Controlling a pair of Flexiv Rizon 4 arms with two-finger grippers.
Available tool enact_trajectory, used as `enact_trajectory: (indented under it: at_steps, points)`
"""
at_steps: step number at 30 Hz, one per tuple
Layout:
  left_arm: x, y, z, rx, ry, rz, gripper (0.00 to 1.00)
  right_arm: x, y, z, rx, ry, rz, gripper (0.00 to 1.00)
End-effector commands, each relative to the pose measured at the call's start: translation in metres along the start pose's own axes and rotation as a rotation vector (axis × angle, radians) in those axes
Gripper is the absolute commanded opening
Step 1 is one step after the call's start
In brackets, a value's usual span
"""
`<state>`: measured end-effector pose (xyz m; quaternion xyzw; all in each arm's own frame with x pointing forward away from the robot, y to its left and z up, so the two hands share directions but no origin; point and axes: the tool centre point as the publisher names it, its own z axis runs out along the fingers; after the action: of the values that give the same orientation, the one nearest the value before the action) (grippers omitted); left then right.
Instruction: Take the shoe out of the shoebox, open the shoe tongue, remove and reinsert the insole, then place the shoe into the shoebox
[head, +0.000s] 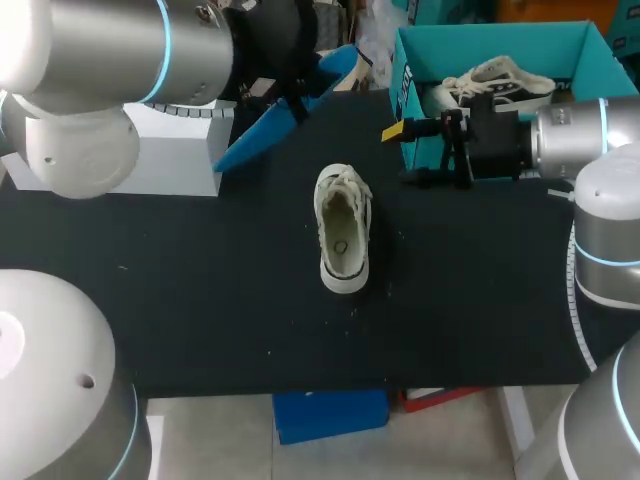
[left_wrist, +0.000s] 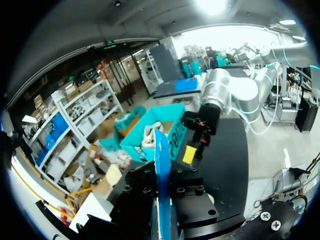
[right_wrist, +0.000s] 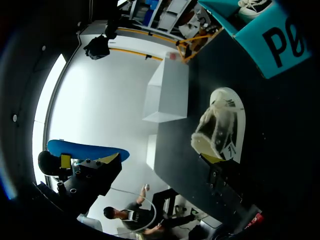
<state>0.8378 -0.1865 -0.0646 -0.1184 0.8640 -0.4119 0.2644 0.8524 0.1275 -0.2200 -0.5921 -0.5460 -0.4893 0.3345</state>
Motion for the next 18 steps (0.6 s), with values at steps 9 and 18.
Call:
enact_trajectory:
  at_steps: [9, 18]
  points:
    - [-0.004, 0.002, -0.007, 0.002, 0.052, 0.004, 0.00, -0.001, -0.001, 0.001, -0.004, 0.002, 0.000, 1.00]
    - [0.028, 0.012, 0.001, 0.247, 0.025, 0.053, 0.00, -0.001, -0.001, 0.001, -0.004, 0.002, 0.000, 1.00]
